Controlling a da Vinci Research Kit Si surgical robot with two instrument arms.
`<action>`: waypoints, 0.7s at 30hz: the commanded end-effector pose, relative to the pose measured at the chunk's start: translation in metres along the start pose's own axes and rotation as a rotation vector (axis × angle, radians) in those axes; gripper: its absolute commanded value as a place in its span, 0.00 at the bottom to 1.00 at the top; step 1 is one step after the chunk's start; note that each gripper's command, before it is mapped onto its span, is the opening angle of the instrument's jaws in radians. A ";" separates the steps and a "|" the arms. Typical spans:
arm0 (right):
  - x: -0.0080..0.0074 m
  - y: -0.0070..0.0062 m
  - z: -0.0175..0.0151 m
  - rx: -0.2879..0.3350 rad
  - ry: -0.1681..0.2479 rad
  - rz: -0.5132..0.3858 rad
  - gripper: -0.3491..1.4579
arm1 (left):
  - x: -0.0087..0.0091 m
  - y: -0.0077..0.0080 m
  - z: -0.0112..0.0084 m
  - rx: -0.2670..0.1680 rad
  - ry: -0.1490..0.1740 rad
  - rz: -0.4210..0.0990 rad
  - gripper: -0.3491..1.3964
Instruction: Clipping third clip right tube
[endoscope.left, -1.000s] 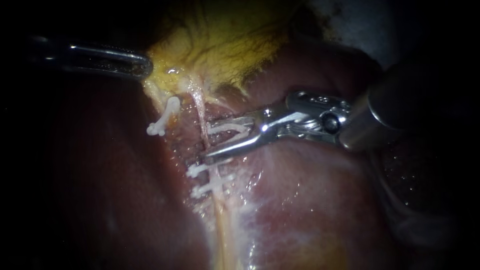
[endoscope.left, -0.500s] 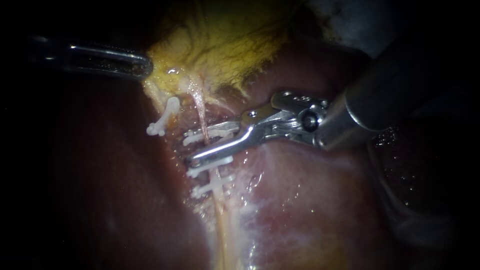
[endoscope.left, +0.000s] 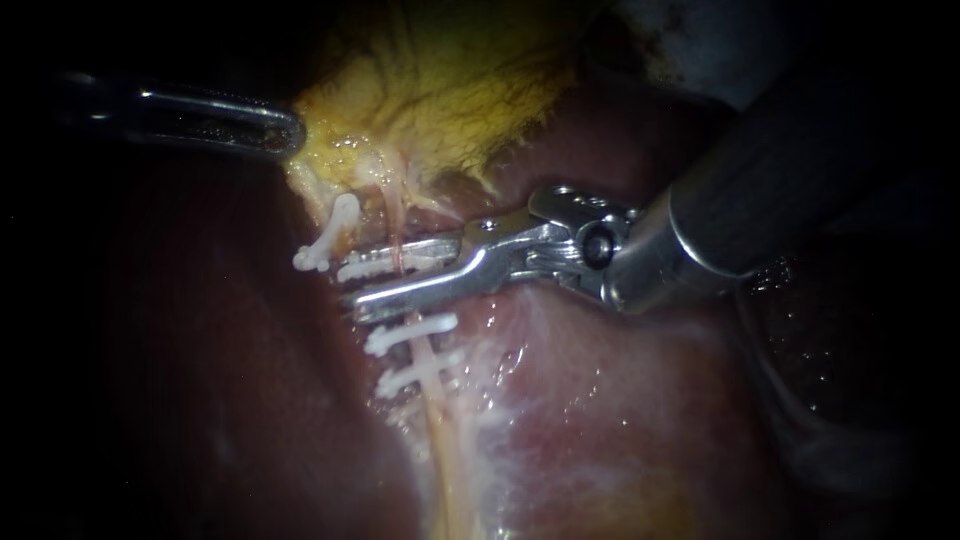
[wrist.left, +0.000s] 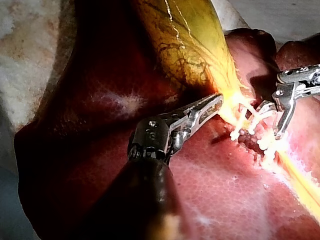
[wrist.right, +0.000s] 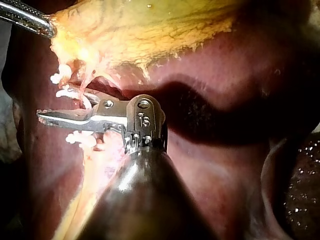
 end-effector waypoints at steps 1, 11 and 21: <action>0.0001 -0.0001 0.0000 0.000 0.000 0.002 0.43 | 0.0000 0.0000 0.0000 0.000 0.000 0.000 0.00; 0.0004 0.0002 -0.0005 -0.004 0.000 0.003 0.23 | 0.0000 0.0000 0.0000 0.000 0.000 -0.001 0.00; 0.0006 0.0003 -0.0008 -0.007 -0.002 0.010 0.00 | 0.0000 0.0000 0.0000 0.000 0.000 -0.001 0.00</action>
